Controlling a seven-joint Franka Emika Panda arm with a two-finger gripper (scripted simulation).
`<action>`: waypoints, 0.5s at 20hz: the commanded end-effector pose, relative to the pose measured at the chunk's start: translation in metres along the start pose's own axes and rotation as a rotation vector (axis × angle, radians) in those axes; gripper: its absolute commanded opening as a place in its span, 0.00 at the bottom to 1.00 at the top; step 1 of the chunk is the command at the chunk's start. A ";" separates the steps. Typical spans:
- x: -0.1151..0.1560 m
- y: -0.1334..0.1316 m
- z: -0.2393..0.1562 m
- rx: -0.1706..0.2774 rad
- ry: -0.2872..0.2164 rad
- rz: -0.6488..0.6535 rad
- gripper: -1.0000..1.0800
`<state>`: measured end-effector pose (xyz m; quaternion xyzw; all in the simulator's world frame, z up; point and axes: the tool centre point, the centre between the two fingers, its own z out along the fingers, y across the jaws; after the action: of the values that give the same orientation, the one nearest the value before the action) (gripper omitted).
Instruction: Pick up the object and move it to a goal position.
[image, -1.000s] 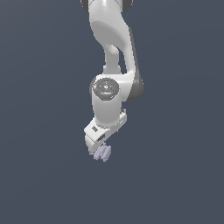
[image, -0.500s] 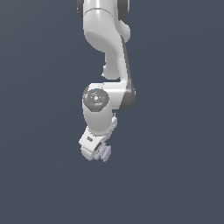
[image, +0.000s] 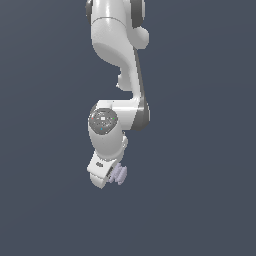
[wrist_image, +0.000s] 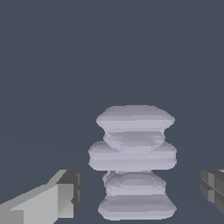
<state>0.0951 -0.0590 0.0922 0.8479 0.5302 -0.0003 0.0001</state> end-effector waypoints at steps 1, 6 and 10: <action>-0.001 0.002 0.001 0.000 0.001 -0.016 0.96; -0.002 0.002 0.002 0.000 0.000 -0.017 0.96; -0.002 0.002 0.013 0.000 0.000 -0.018 0.96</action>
<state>0.0965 -0.0613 0.0847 0.8433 0.5374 0.0004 0.0005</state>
